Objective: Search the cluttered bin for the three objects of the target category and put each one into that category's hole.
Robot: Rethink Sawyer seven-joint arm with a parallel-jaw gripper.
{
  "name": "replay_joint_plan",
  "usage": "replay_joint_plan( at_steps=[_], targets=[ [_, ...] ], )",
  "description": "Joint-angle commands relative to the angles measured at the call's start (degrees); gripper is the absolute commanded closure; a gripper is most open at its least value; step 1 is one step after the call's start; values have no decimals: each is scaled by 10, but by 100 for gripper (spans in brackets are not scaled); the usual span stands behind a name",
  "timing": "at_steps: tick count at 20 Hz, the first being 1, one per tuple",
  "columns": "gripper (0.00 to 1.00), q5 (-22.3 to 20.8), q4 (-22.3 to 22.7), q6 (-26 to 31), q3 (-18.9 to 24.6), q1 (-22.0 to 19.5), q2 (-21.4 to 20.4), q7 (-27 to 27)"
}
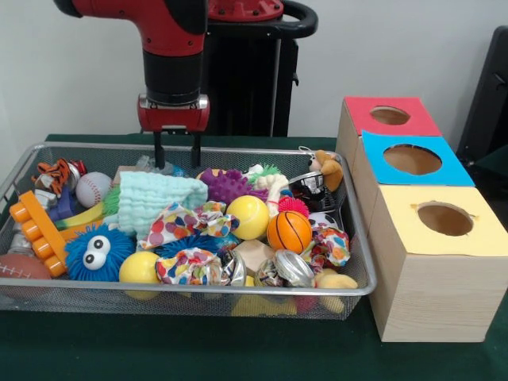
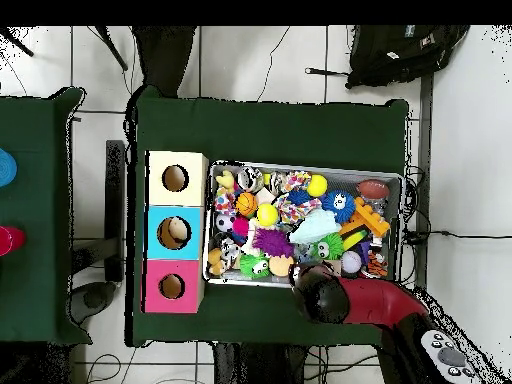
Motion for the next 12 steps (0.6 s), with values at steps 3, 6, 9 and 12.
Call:
replay_joint_plan(
  at_steps=[3,6,9,12],
  targets=[
    [0,-30,-57,0,48,-9,5,-1],
    [0,-31,-53,1,46,-11,-1,-1],
    [0,-30,-49,5,47,-13,-7,-3],
    [0,-29,-44,9,47,-16,-14,-5]
  ],
)
